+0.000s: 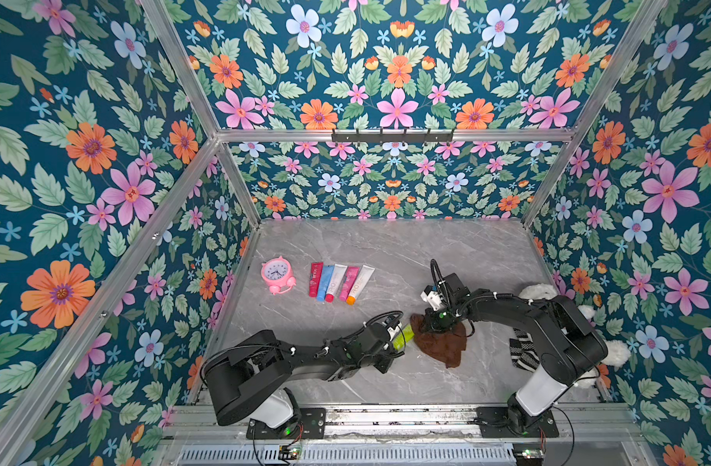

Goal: Wipe the surface of the toothpaste tube
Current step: Wipe the dirt from the toothpaste tube.

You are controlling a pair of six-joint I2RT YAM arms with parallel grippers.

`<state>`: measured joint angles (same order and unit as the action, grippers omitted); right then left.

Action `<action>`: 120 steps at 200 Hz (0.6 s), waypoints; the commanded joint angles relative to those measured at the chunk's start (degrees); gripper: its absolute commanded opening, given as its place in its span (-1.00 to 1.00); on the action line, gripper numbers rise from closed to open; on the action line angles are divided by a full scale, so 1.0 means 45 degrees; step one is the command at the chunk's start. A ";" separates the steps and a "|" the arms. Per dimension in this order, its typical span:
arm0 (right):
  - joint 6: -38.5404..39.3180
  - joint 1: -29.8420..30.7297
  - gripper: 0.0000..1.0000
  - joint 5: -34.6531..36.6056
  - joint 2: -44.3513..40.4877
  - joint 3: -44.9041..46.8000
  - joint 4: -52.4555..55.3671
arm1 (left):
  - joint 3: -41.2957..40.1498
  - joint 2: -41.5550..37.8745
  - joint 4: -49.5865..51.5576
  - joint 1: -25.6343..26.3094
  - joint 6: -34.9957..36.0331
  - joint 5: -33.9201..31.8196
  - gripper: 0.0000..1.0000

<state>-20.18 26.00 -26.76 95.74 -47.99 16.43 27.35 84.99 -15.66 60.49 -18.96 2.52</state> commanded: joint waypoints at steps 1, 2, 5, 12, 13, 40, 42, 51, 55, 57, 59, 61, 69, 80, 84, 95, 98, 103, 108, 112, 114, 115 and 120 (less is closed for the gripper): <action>0.0390 -0.0096 -1.00 0.2442 -0.0673 -0.0056 0.1046 | -0.0053 0.0010 0.0804 0.0006 0.0007 0.0245 -1.00; 0.0397 -0.0095 -1.00 0.2398 -0.0711 -0.0058 0.1051 | -0.0058 0.0015 0.0814 0.0020 0.0001 0.0242 -1.00; 0.0388 -0.0079 -1.00 0.2276 -0.0832 -0.0061 0.1042 | -0.0060 -0.0001 0.0808 0.0025 -0.0007 0.0251 -1.00; 0.0333 -0.0015 -1.00 0.1963 -0.1123 -0.0074 0.1040 | -0.0045 0.0018 0.0804 0.0020 -0.0005 0.0240 -1.00; 0.0329 -0.0006 -1.00 0.1934 -0.1180 -0.0076 0.1039 | -0.0044 0.0019 0.0804 0.0017 -0.0005 0.0240 -1.00; 0.0050 0.0835 -1.00 0.1100 -0.2175 -0.0297 0.1079 | 0.0005 0.0099 0.0826 0.0027 0.0004 0.0274 -1.00; 0.0027 0.0920 -1.00 0.1069 -0.2204 -0.0333 0.1062 | 0.0022 0.0108 0.0824 0.0018 0.0007 0.0283 -1.00; -0.0092 0.1350 -1.00 0.0814 -0.2200 -0.0488 0.0972 | 0.0059 0.0160 0.0824 0.0016 0.0028 0.0298 -1.00; -0.0155 0.1512 -1.00 0.0733 -0.2135 -0.0573 0.0928 | 0.0067 0.0194 0.0824 0.0017 0.0033 0.0315 -1.00; -0.0195 0.1592 -1.00 0.0708 -0.2097 -0.0598 0.0898 | 0.0072 0.0200 0.0824 0.0021 0.0034 0.0322 -1.00; -0.0225 0.1675 -1.00 0.0673 -0.2058 -0.0633 0.0871 | 0.0073 0.0216 0.0829 0.0016 0.0029 0.0319 -1.00; -0.0276 0.1745 -1.00 0.0649 -0.1994 -0.0666 0.0825 | 0.0088 0.0230 0.0845 0.0015 0.0033 0.0333 -1.00; -0.0408 0.1978 -1.00 0.0499 -0.1732 -0.0750 0.0588 | 0.0093 0.0238 0.0852 0.0020 0.0032 0.0338 -1.00; -0.0541 0.2169 -1.00 0.0300 -0.1240 -0.0826 0.0247 | 0.0093 0.0234 0.0844 0.0015 0.0034 0.0325 -1.00; -0.0594 0.2240 -1.00 0.0270 -0.1030 -0.0854 0.0169 | 0.0083 0.0205 0.0848 0.0016 0.0034 0.0324 -1.00; -0.0639 0.2392 -1.00 0.0050 -0.0475 -0.0927 -0.0026 | 0.0045 0.0156 0.0852 0.0013 0.0034 0.0281 -1.00; -0.0633 0.2421 -1.00 -0.0058 -0.0317 -0.0951 -0.0050 | 0.0041 0.0134 0.0862 0.0015 0.0034 0.0279 -1.00; -0.0633 0.2511 -1.00 -0.0213 -0.0047 -0.0987 -0.0066 | 0.0020 0.0093 0.0848 0.0015 0.0024 0.0261 -1.00; -0.0637 0.2593 -1.00 -0.0295 0.0321 -0.1011 -0.0073 | 0.0001 0.0063 0.0847 0.0015 0.0015 0.0269 -1.00; -0.0612 0.2662 -1.00 -0.0330 0.0436 -0.1016 -0.0056 | -0.0014 0.0031 0.0857 0.0022 0.0024 0.0242 -1.00; -0.0612 0.2700 -1.00 -0.0339 0.0480 -0.1016 -0.0056 | -0.0021 0.0022 0.0852 0.0017 0.0017 0.0240 -1.00; -0.0602 0.2699 -1.00 -0.0340 0.0500 -0.1016 -0.0047 | -0.0023 0.0021 0.0848 0.0026 0.0016 0.0240 -1.00; -0.0551 0.2758 -1.00 -0.0359 0.0602 -0.1020 -0.0006 | -0.0053 -0.0023 0.0834 0.0015 0.0012 0.0221 -1.00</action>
<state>-22.37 37.21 -25.67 95.79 -52.23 17.02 27.64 85.36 -15.84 60.49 -19.00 2.83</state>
